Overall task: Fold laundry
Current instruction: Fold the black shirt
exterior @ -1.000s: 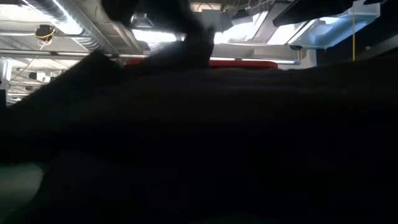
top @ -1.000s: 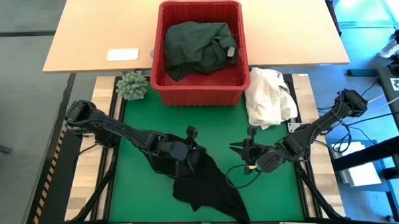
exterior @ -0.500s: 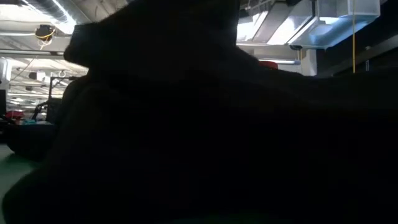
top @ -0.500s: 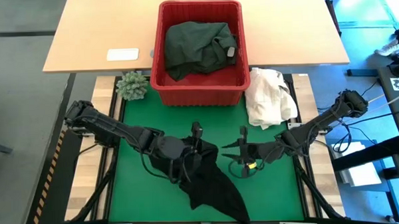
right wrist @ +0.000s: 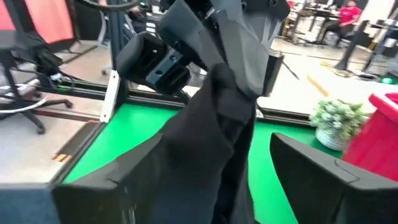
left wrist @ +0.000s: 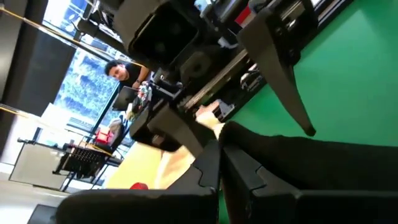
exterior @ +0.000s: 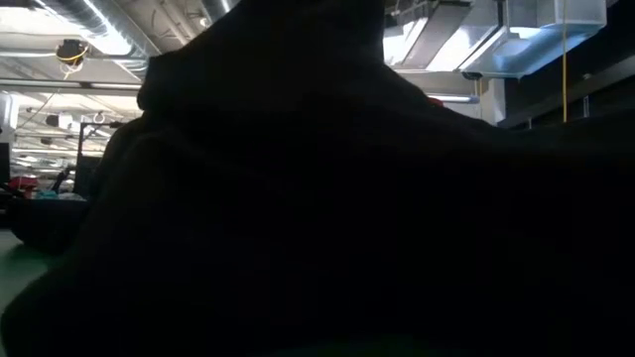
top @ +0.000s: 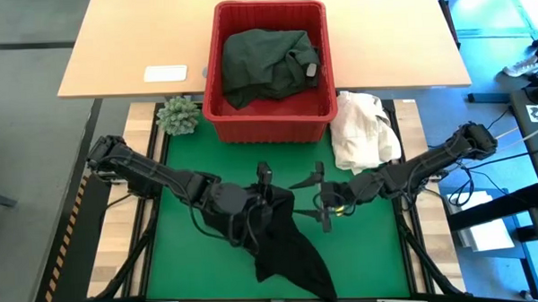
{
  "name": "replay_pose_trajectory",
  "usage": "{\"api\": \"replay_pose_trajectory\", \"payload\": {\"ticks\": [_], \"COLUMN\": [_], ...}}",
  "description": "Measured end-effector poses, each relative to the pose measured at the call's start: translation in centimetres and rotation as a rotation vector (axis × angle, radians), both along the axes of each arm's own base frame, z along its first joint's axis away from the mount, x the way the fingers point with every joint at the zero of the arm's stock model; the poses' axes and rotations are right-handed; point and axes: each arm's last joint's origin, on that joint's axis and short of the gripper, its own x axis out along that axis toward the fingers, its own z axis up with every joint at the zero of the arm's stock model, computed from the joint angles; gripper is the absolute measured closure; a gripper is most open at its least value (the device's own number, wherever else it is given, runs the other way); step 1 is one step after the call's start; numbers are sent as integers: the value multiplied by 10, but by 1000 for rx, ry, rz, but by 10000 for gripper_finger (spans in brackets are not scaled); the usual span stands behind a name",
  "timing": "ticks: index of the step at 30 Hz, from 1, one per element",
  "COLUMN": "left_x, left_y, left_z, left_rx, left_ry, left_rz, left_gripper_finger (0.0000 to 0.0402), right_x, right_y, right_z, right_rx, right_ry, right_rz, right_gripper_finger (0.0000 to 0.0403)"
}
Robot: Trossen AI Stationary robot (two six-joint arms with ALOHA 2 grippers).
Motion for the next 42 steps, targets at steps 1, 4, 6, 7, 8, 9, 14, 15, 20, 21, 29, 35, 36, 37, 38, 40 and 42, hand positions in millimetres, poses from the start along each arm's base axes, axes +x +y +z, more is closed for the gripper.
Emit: {"api": "replay_pose_trajectory", "payload": {"ticks": [1, 4, 6, 7, 8, 9, 14, 15, 20, 21, 29, 35, 36, 37, 38, 40, 42], "left_x": [0, 0, 0, -1, -1, -2, -5, -6, -11, -14, -30, -38, -39, -40, -39, -39, -35], "left_y": [-1, -4, -5, -5, -5, -6, -11, -13, -20, -21, -20, -14, -13, -13, -11, -9, -7], "left_z": [1, 4, 5, 5, 5, 5, 6, 6, 7, 8, 10, 5, 2, 1, 0, -3, -10], "left_rx": [8, 28, 34, 38, 45, 55, 83, 88, 41, 17, -148, -246, -264, -300, -349, -447, -529], "left_ry": [-6, -32, -44, -46, -46, -45, -50, -52, -87, -95, -88, -42, -27, -18, -7, 31, 73], "left_rz": [-6, -18, -1, 13, 22, 30, 83, 95, 194, 213, 266, 329, 337, 333, 324, 299, 286], "left_gripper_finger": [401, 401, 401, 401, 401, 401, 401, 401, 401, 401, 383, 323, 312, 301, 292, 275, 263], "right_x": [1, 2, 2, 1, 1, 1, -3, -5, -18, -21, -36, -39, -39, -39, -39, -39, -39], "right_y": [-1, -1, -1, 0, 0, 0, -1, -2, -8, -10, -16, -17, -17, -17, -17, -17, -17], "right_z": [1, 3, 2, 2, 2, 1, 3, 5, 25, 30, 58, 61, 61, 61, 61, 61, 61], "right_rx": [11, 31, 27, 19, 11, -4, -72, -73, -110, -115, -150, -163, -163, -164, -164, -162, -161], "right_ry": [-10, -25, -21, -19, -18, -17, -6, -10, 34, 42, 162, 229, 230, 232, 231, 230, 230], "right_rz": [15, 64, 74, 75, 76, 80, 104, 101, 74, 61, 54, 50, 48, 47, 47, 51, 56], "right_gripper_finger": [117, 148, 189, 215, 244, 277, 387, 383, 395, 395, 398, 399, 400, 400, 400, 400, 400]}}
